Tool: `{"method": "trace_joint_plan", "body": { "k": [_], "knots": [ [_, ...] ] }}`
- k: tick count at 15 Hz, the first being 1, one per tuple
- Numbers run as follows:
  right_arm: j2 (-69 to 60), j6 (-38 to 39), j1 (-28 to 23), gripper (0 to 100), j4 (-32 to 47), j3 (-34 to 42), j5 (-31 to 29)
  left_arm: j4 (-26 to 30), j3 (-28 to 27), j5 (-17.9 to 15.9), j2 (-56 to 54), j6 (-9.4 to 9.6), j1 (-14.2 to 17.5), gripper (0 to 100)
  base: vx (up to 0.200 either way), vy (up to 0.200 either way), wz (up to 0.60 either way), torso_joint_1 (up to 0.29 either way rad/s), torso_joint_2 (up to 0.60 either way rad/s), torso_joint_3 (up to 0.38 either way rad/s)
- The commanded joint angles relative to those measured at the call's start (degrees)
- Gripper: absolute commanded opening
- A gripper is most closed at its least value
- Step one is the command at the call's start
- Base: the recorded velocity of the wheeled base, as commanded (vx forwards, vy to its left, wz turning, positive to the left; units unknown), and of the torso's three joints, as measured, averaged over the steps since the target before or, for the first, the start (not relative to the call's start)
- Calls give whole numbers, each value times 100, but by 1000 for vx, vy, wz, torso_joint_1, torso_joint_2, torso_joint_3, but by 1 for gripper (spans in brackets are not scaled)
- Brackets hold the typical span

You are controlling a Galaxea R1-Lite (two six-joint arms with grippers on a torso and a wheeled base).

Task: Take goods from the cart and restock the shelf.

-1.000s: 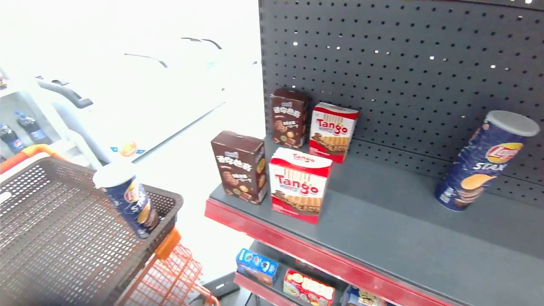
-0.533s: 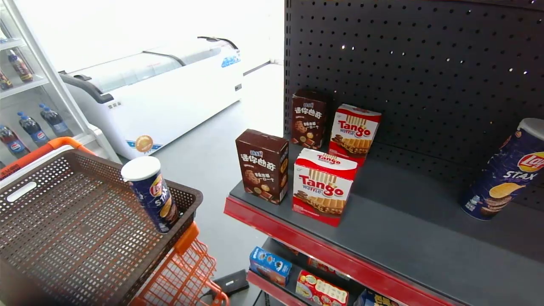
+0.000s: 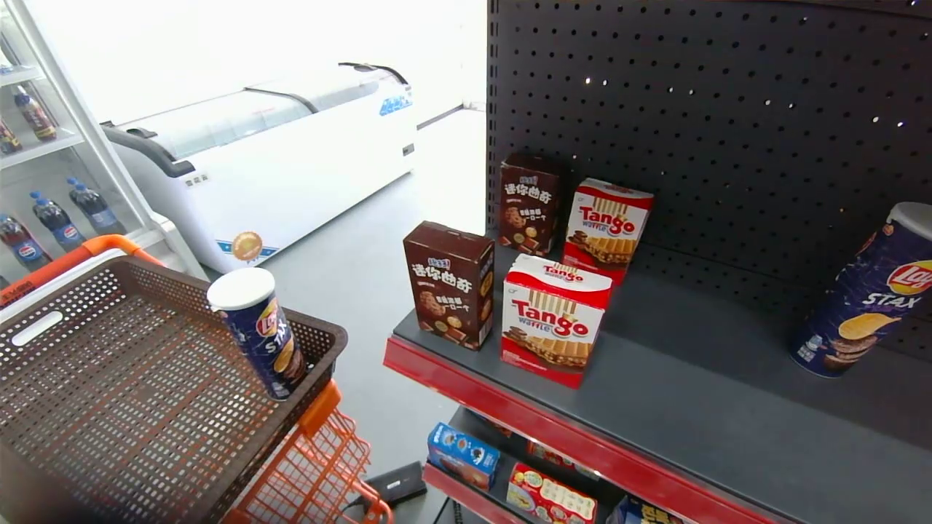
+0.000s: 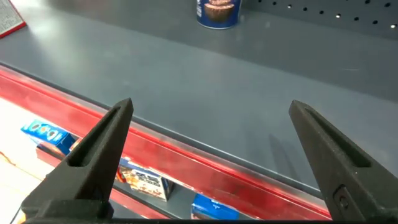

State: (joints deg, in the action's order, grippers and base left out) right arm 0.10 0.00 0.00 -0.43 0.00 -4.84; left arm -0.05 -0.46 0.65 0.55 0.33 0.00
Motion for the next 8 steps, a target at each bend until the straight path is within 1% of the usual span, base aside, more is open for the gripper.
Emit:
{"method": "trace_joint_plan", "body": {
  "k": [1,2,3,5,6,7,8],
  "knots": [
    [-1,0,0,100,-1,0,1,242,-657,-179,719,222,-105,100,0,0,0,0,0,0],
    [-1,0,0,100,-1,0,1,400,-920,-3,1299,213,-70,100,0,0,0,0,0,0],
    [8,0,0,100,-1,0,1,383,-1000,14,1571,196,-97,100,0,0,0,0,0,0],
    [-1,0,0,100,-1,0,1,216,-1386,6,2784,108,-299,100,0,0,0,0,0,0],
    [-1,0,0,100,-1,0,1,102,-1465,6,3197,37,-431,100,0,0,0,0,0,0],
    [-1,0,0,100,-1,0,1,-48,-1518,6,3663,-121,-220,100,0,0,0,0,0,0],
    [-1,0,0,100,-1,0,1,-364,-1518,6,4208,-121,132,100,0,0,0,0,0,0]
  ]
}}
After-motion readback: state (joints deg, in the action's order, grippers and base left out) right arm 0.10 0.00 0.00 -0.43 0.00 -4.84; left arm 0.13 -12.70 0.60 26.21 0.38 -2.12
